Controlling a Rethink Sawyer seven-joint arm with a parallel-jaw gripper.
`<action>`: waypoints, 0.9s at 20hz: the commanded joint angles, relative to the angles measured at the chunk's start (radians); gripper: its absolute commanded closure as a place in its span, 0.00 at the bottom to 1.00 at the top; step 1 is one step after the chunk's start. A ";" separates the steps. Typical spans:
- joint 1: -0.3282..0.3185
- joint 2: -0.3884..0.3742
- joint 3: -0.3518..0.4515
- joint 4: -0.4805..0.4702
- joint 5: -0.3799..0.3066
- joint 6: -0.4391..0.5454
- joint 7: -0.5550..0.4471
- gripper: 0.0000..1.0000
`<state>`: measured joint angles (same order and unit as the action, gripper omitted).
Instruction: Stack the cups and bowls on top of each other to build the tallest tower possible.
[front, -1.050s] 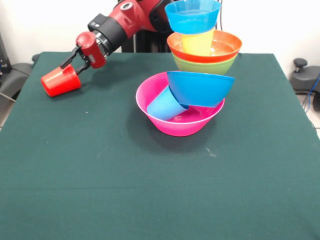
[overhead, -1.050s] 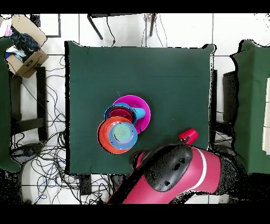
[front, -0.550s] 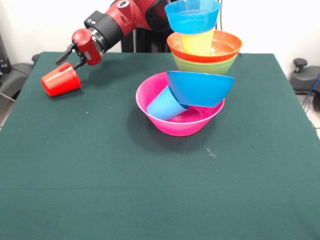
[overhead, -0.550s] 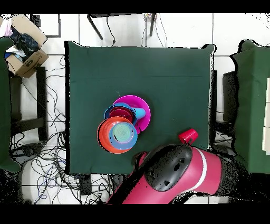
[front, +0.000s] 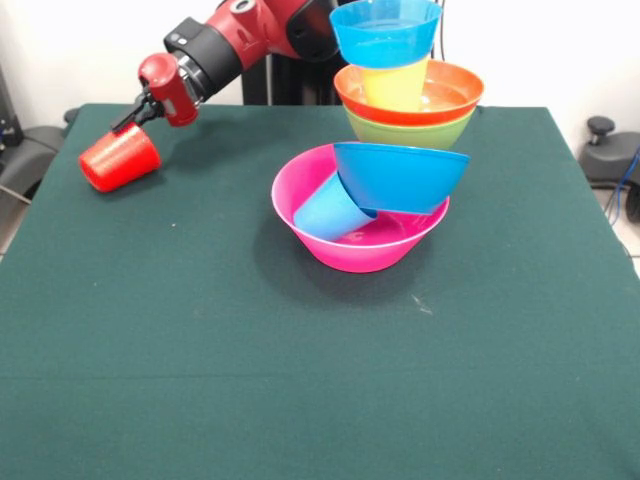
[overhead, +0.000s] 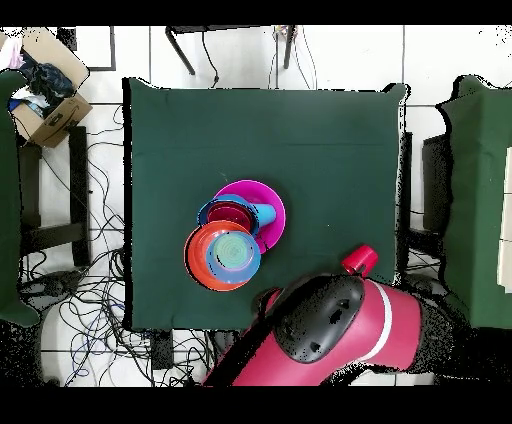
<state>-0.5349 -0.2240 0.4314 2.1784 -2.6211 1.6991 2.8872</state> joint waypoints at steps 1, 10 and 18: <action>0.057 -0.001 0.018 -0.143 -0.103 0.032 0.228 1.00; 0.072 0.013 0.015 -0.145 -0.127 -0.004 0.226 1.00; 0.025 -0.111 0.108 -0.003 -0.174 -0.367 0.216 1.00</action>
<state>-0.4981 -0.2528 0.4197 2.1803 -2.7024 1.6200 2.8872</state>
